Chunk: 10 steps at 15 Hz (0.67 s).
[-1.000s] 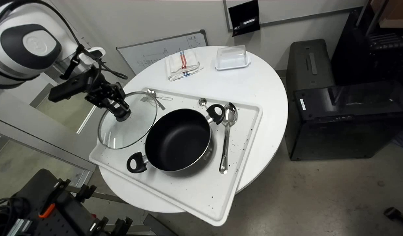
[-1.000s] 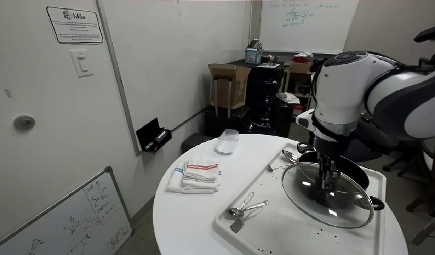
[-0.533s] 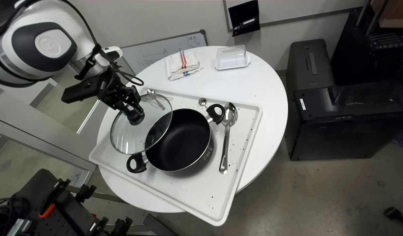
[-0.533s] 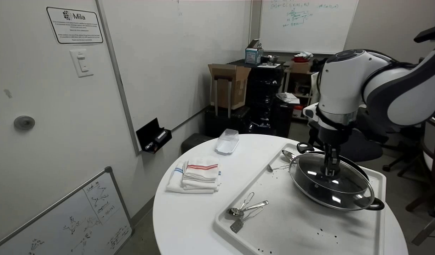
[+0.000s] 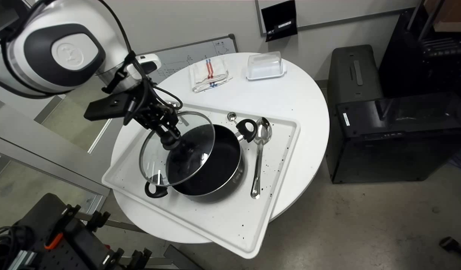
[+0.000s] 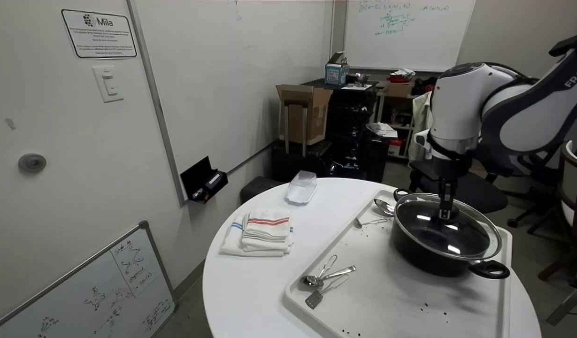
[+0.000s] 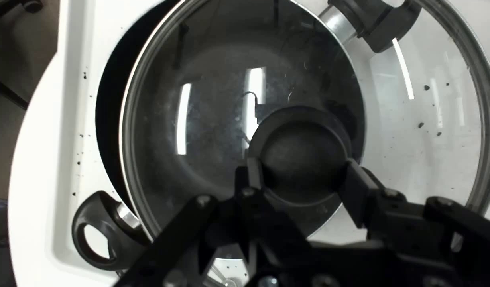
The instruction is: Put the lid on the pot
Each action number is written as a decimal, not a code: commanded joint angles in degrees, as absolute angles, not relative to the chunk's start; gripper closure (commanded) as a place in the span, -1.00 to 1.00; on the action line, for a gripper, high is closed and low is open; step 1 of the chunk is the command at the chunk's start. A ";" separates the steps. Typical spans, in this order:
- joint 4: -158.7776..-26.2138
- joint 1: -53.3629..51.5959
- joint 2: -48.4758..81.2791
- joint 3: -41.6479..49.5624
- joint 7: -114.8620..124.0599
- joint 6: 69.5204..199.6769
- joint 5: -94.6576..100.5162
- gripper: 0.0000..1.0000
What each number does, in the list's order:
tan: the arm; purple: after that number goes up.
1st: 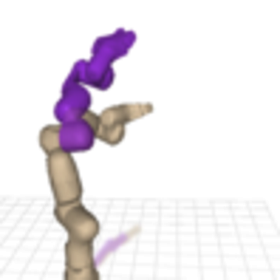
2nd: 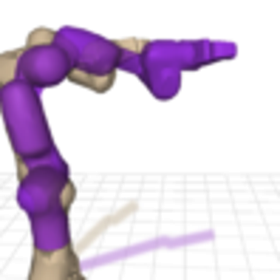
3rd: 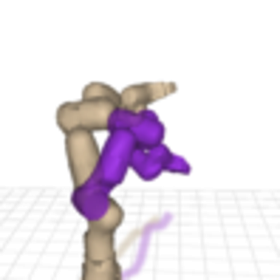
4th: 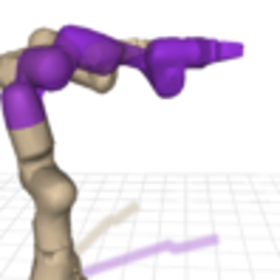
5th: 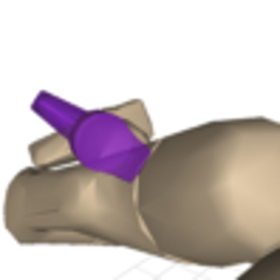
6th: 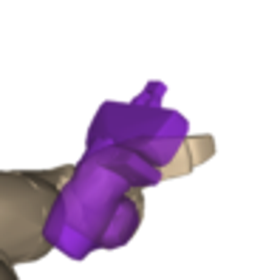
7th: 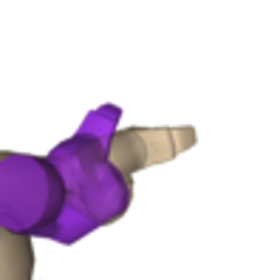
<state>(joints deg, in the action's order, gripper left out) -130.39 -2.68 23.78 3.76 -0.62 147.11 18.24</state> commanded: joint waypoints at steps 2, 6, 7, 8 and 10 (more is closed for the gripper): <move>-128.20 -0.97 23.89 4.80 -0.18 144.67 15.94 0.51; -126.34 0.26 25.62 5.46 0.69 144.71 14.44 0.51; -125.97 0.39 26.00 5.61 0.84 144.68 14.08 0.51; -125.39 0.65 26.57 5.60 0.76 144.50 13.46 0.51; -124.43 0.96 27.78 5.69 1.00 144.72 12.56 0.51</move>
